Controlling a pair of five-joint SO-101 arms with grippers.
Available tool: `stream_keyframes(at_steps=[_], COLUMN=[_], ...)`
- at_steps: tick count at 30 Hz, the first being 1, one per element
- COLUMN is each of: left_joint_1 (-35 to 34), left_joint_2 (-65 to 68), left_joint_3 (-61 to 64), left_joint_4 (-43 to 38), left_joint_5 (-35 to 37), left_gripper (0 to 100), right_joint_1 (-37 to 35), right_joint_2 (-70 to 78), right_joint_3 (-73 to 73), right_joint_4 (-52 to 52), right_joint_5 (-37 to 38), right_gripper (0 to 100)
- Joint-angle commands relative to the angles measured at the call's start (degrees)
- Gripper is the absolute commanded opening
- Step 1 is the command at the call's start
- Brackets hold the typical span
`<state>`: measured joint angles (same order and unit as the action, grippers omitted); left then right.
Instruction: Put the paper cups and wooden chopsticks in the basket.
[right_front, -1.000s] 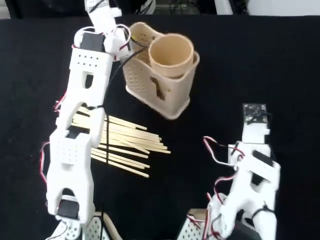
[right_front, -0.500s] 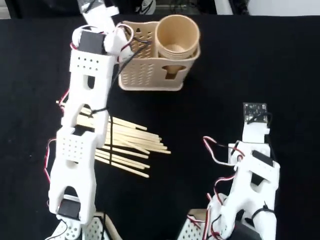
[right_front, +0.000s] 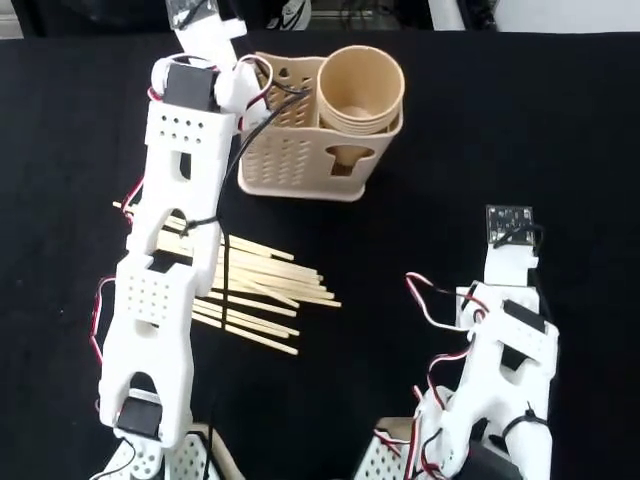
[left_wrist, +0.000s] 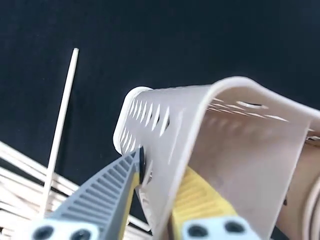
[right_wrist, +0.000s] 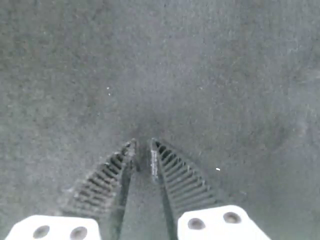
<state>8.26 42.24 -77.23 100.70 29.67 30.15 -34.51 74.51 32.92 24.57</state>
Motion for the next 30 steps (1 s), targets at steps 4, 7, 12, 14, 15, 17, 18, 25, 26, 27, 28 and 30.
stream_keyframes(at_steps=[4, 7, 12, 14, 15, 17, 18, 25, 26, 27, 28, 30], left_joint_1=[3.38, 4.88, 6.46, 6.02, 5.67, 4.53, 4.26, 2.68, 2.59, 2.51, 2.51, 2.33], left_joint_2=[-10.37, -15.47, -20.31, -20.22, -20.13, -20.13, -20.13, -20.31, -20.4, -20.48, -20.57, -20.66], left_joint_3=[10.68, 18.77, 28.18, 29.41, 29.32, 29.32, 29.76, 29.32, 29.23, 29.23, 29.23, 29.23], left_joint_4=[0.26, 0.18, 0.09, 0.0, 0.0, -0.44, -1.32, -5.45, -5.45, -5.45, -5.54, -6.15], left_joint_5=[-1.76, -1.93, -2.37, -3.69, -4.04, -4.04, -4.13, -7.74, -7.74, -7.74, -7.74, -7.74], left_gripper=[6, 6, 6, 6, 6, 6, 6, 25, 28, 29, 29, 29], right_joint_1=[-0.62, -0.62, -0.62, -0.62, -0.62, -0.62, -0.62, -0.62, -0.62, -0.62, -0.7, -0.7], right_joint_2=[-1.01, -1.01, -1.19, -1.27, -1.27, -1.27, -1.27, -1.27, -1.27, -1.27, -1.27, -1.27], right_joint_3=[0.13, 0.13, 0.48, 0.57, 0.57, 0.57, 0.57, 0.66, 0.66, 0.66, 0.66, 0.66], right_joint_4=[-0.79, -0.79, -0.79, -0.88, -0.88, -0.88, -0.88, -0.79, -0.79, -0.79, -0.79, -0.79], right_joint_5=[-0.26, -0.26, -0.18, -0.18, -0.18, -0.18, -0.18, -0.18, -0.18, -0.18, -0.09, -0.09], right_gripper=[5.4, 5.4, 5.4, 5.4, 5.4, 5.4, 5.4, 5.4, 5.4, 5.4, 5.4, 5.4])
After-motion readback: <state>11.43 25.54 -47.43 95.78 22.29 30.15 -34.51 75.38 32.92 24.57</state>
